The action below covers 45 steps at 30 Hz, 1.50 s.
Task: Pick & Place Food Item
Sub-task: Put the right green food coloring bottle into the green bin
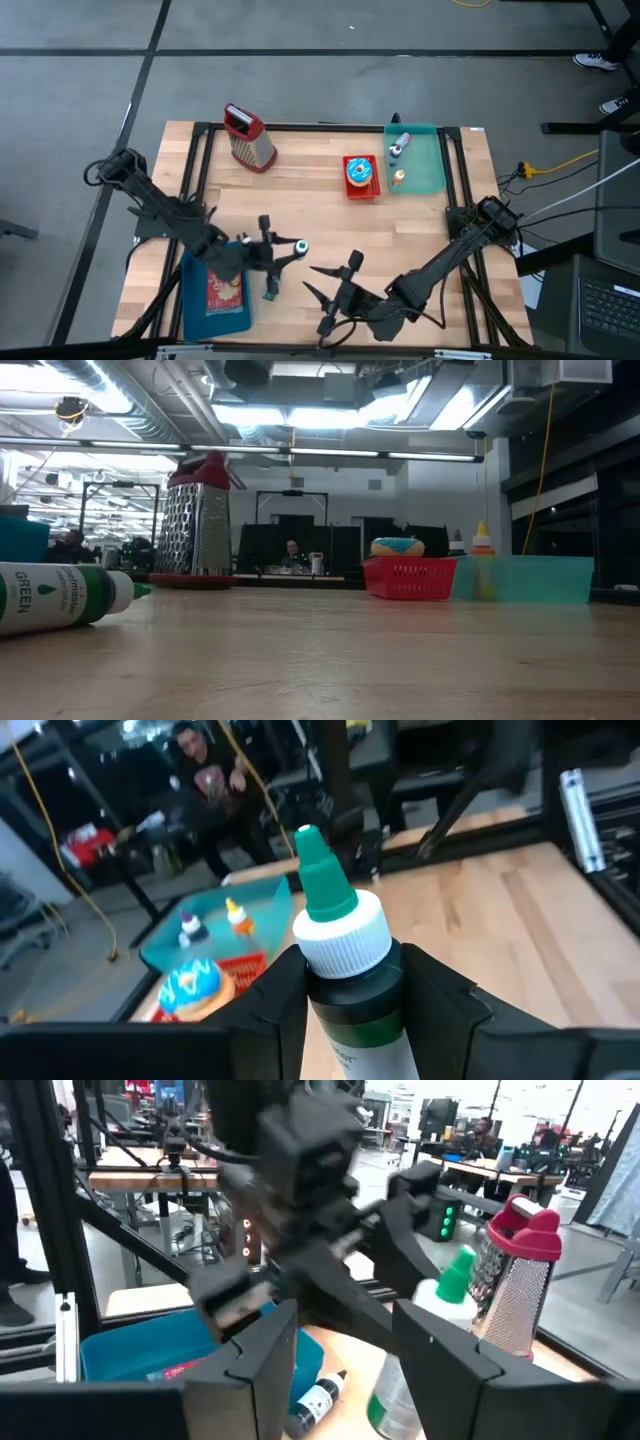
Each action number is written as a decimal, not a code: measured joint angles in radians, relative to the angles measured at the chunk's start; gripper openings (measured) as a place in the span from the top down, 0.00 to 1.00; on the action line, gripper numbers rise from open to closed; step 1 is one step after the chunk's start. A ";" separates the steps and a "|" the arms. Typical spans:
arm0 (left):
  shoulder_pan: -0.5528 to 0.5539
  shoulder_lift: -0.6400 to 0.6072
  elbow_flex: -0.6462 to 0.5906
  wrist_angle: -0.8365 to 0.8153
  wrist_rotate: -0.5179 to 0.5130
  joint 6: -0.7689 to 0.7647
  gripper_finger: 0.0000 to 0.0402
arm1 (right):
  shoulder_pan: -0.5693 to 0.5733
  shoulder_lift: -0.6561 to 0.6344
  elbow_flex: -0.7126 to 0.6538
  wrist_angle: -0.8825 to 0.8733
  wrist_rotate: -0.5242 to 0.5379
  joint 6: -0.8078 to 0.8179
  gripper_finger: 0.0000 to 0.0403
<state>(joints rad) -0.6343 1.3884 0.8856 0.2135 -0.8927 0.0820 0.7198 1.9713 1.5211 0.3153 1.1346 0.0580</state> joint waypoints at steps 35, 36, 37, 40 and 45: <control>-0.140 0.085 0.000 0.184 -0.047 0.088 0.70 | -0.065 0.000 0.000 0.000 -0.112 0.039 0.58; -0.140 0.085 0.000 0.184 -0.044 0.088 0.70 | -0.065 0.000 0.000 0.000 -0.121 0.039 0.58; -0.139 0.085 0.000 0.184 -0.034 0.083 0.70 | -0.065 0.000 0.000 0.000 -0.130 0.039 0.58; -0.139 0.085 0.000 0.186 -0.022 0.076 0.70 | -0.065 0.000 0.000 0.000 -0.133 0.039 0.59; -0.139 0.085 0.000 0.188 -0.021 0.077 0.70 | -0.070 0.000 0.000 0.000 -0.166 0.038 0.70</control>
<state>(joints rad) -0.7734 1.4738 0.8856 0.4011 -0.9142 0.1586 0.6496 1.9713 1.5211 0.3149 0.9684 0.0965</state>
